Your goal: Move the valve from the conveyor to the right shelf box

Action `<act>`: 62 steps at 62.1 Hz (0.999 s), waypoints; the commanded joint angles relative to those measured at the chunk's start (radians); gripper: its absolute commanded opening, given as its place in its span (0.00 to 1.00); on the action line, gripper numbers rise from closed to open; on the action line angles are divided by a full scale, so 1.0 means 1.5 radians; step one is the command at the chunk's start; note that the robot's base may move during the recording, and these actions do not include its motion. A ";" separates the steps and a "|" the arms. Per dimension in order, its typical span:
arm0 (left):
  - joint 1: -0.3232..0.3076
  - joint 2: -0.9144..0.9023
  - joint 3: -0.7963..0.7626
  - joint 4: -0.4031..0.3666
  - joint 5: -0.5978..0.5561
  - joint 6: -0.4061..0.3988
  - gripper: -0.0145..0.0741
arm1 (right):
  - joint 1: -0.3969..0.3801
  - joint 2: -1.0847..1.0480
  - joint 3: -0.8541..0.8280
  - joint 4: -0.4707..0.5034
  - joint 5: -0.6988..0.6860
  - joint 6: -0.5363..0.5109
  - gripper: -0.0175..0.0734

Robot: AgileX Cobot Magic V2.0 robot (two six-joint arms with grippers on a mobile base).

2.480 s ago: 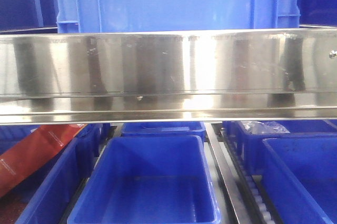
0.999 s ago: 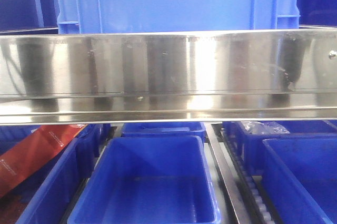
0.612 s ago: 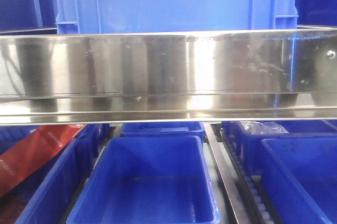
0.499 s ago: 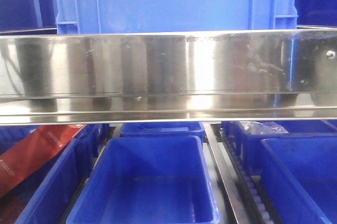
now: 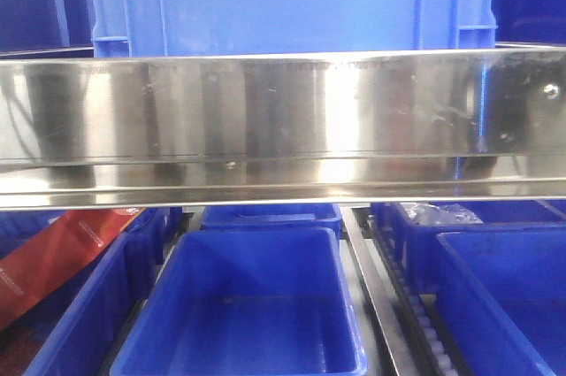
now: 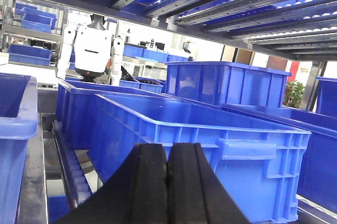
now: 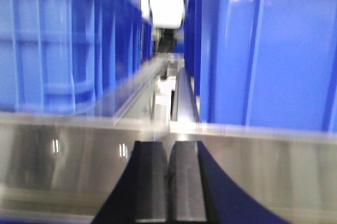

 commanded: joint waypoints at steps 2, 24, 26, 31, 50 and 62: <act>0.001 -0.005 0.000 -0.004 -0.011 -0.005 0.04 | -0.003 -0.005 -0.005 -0.004 0.027 -0.004 0.01; 0.001 -0.005 0.000 -0.004 -0.011 -0.005 0.04 | -0.003 -0.005 -0.005 -0.004 0.003 -0.004 0.01; 0.001 -0.005 0.000 -0.004 -0.011 -0.005 0.04 | -0.003 -0.005 -0.005 -0.004 -0.004 -0.004 0.01; 0.001 -0.005 0.000 -0.004 -0.011 -0.005 0.04 | -0.003 -0.005 -0.005 -0.004 -0.019 -0.004 0.01; 0.001 -0.005 0.000 -0.004 -0.011 -0.005 0.04 | -0.003 -0.005 -0.005 -0.004 -0.024 -0.004 0.01; 0.001 -0.005 0.000 -0.004 -0.011 -0.005 0.04 | -0.003 -0.005 -0.005 -0.004 -0.024 -0.004 0.01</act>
